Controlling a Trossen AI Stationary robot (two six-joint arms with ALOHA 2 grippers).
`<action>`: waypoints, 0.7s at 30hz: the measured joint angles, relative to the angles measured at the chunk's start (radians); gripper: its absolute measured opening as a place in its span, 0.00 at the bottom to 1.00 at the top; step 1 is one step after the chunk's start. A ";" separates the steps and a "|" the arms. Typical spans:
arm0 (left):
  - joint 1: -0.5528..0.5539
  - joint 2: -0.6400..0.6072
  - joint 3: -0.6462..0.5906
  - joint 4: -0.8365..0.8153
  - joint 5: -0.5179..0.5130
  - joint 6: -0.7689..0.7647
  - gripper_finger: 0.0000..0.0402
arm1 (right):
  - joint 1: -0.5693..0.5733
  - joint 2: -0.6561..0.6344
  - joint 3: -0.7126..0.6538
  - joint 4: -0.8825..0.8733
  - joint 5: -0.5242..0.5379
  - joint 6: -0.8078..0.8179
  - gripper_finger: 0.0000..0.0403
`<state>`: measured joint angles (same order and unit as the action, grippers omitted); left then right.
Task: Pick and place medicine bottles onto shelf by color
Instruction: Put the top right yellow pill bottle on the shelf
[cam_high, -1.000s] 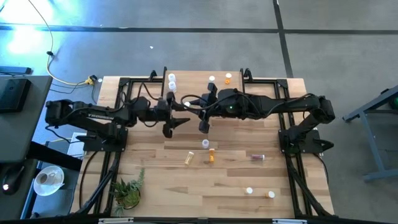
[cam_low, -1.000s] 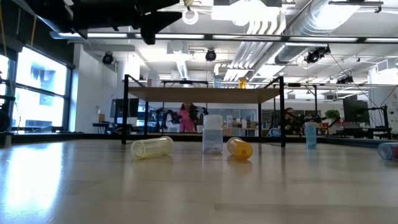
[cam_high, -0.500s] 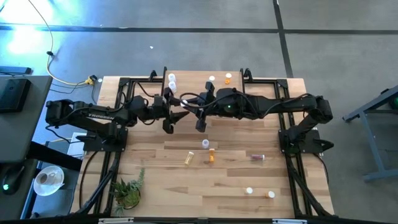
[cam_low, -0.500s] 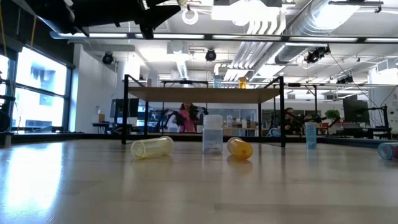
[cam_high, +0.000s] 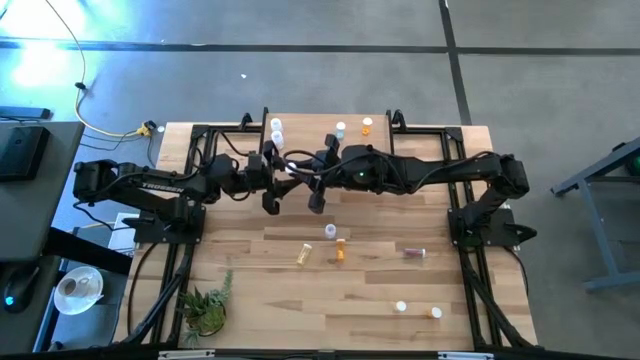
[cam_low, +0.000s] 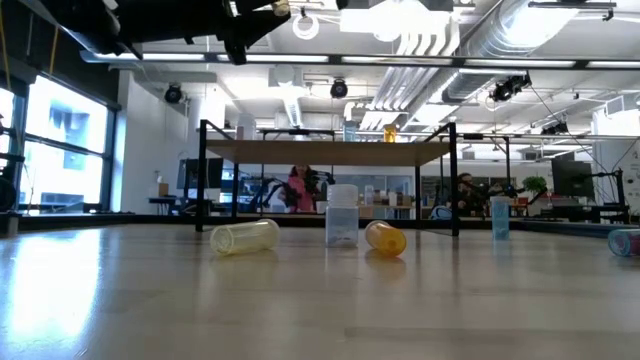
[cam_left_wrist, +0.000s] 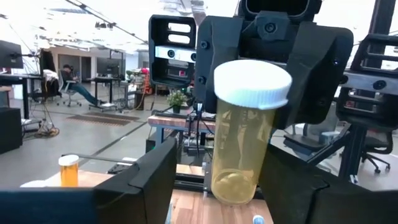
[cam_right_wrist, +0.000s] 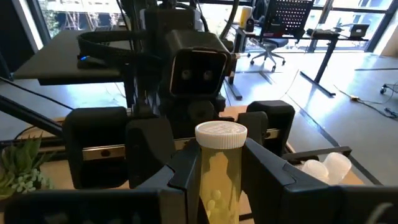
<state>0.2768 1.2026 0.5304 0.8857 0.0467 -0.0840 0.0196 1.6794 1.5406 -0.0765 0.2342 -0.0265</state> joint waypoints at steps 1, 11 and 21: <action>0.000 0.000 0.000 0.000 -0.003 0.000 0.46 | 0.000 0.000 0.000 0.000 0.001 0.000 0.22; -0.001 0.000 0.000 -0.010 -0.003 -0.001 0.23 | -0.002 0.000 0.000 -0.013 0.009 0.001 0.22; 0.000 0.000 0.000 -0.033 -0.009 -0.009 0.24 | -0.009 0.000 0.000 -0.039 0.001 0.027 0.22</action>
<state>0.2764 1.2026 0.5308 0.8532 0.0380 -0.0933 0.0102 1.6794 1.5406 -0.1157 0.2352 0.0002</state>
